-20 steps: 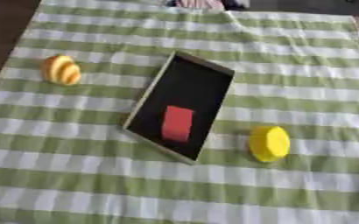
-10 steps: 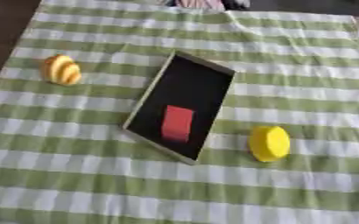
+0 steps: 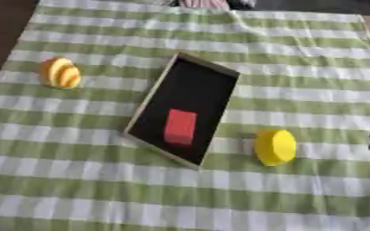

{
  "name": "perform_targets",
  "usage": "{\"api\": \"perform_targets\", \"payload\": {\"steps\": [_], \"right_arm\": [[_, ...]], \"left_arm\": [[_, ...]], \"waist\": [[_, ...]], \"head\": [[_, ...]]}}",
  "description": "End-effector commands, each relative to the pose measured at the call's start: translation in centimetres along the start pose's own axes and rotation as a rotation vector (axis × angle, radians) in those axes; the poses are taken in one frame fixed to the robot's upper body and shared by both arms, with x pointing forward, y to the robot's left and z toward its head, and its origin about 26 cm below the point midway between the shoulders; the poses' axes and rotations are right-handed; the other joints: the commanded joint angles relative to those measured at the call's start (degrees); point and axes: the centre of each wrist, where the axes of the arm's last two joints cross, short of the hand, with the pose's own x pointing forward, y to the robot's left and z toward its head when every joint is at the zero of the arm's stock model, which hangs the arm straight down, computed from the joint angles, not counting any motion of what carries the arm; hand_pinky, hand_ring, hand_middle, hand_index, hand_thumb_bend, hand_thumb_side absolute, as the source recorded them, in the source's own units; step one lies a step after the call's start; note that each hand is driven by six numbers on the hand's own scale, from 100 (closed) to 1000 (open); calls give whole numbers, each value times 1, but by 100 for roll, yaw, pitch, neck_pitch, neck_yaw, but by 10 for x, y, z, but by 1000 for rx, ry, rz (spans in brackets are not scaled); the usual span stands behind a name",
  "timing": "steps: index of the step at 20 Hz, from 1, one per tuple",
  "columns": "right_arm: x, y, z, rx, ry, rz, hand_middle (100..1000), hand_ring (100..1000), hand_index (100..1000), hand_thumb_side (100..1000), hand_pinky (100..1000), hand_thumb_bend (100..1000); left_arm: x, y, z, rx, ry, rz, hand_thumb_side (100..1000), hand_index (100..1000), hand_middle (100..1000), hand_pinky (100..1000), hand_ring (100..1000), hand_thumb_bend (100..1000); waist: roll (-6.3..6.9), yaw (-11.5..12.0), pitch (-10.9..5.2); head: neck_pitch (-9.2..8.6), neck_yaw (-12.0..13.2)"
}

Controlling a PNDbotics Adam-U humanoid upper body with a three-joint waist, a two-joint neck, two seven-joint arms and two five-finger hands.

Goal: Pick up objects on the table and place them in the box.

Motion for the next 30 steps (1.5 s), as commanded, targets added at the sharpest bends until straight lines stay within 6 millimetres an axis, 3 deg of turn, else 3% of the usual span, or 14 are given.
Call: {"api": "perform_targets", "payload": {"steps": [1,9,19,30], "right_arm": [[2,-1,-7,82,-36,47,819,951,956,470,1000,100],[1,-7,-21,106,-85,88,821,953,955,470,1000,100],[0,-46,-52,26,-148,88,830,963,967,470,1000,100],[6,-75,-89,160,-84,140,868,995,1000,393,1000,100]], "left_arm": [[6,3,-13,-32,-31,-7,568,802,706,799,735,100],[6,1,-14,-44,-28,5,568,801,706,799,734,100],[6,0,-18,-59,-28,10,568,801,706,798,734,100],[7,-6,-23,-68,-28,34,569,800,705,798,734,100]], "waist": [[10,22,-74],[-19,58,-84],[-87,86,-111],[-134,227,-141]], "head": [[-53,-24],[-61,-94],[-40,-197],[-50,-430]]}}
